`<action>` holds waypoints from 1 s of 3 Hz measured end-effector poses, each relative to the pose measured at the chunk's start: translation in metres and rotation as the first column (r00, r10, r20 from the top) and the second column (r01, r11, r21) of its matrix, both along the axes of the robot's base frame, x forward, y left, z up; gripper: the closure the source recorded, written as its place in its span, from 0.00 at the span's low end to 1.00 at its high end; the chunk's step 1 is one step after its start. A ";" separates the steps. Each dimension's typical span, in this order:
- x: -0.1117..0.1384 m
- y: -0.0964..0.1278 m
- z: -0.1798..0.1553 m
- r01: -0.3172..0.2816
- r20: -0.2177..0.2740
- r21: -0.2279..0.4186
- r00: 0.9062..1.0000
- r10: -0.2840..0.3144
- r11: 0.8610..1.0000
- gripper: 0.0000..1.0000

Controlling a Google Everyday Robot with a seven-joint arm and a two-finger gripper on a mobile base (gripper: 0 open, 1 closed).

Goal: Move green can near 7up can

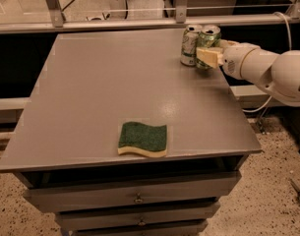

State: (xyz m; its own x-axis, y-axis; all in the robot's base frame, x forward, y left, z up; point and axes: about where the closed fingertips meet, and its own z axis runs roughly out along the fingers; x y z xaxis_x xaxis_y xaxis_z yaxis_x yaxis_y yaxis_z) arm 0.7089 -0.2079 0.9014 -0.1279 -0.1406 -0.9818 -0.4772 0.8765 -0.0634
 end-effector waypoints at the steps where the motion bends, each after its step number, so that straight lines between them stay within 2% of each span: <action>1: 0.001 -0.003 -0.008 -0.026 -0.008 0.001 1.000 0.026 1.000 0.83; 3: 0.003 -0.004 -0.020 -0.071 0.008 0.017 0.997 0.071 0.997 0.37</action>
Offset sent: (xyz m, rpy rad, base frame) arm 0.0039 -0.0090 -0.0259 0.0211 -0.0043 0.0845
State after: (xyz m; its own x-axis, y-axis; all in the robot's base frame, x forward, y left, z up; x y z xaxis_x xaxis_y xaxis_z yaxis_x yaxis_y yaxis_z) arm 0.7121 -0.2124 0.8811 -0.1114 -0.1325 -0.9849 -0.5377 0.8415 -0.0524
